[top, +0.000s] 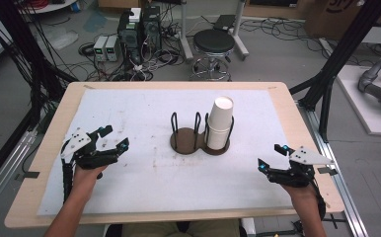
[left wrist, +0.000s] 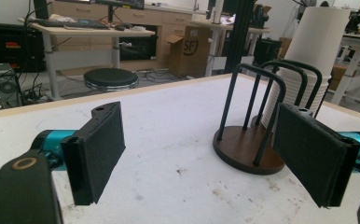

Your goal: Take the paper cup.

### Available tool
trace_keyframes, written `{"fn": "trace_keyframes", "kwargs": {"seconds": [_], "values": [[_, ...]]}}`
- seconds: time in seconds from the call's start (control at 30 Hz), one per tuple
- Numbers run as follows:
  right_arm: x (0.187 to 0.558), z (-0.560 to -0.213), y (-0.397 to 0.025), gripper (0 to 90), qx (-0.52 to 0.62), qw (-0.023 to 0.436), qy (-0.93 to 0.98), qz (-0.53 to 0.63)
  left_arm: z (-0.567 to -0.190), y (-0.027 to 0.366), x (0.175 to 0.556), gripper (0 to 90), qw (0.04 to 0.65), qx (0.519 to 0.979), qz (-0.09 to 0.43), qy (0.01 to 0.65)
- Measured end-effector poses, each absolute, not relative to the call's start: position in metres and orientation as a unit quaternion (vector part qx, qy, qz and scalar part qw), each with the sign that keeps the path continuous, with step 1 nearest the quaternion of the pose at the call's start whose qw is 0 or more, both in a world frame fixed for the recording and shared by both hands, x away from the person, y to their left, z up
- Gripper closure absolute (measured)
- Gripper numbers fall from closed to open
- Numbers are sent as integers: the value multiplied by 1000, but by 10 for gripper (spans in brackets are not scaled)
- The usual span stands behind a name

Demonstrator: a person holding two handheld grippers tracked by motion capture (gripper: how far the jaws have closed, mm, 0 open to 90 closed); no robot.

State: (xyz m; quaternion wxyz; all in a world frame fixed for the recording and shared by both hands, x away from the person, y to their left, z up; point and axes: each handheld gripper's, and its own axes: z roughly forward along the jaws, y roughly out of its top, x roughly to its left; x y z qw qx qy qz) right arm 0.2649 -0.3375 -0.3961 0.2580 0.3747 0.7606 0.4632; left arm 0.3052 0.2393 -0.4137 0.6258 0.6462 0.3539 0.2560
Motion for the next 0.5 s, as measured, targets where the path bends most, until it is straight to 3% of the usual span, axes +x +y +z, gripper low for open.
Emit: {"fn": "trace_keyframes", "kwargs": {"seconds": [0.5], "values": [[267,-397,-339,200,377,251,758,469,-415,236,306,170,627,650,245,352]]}}
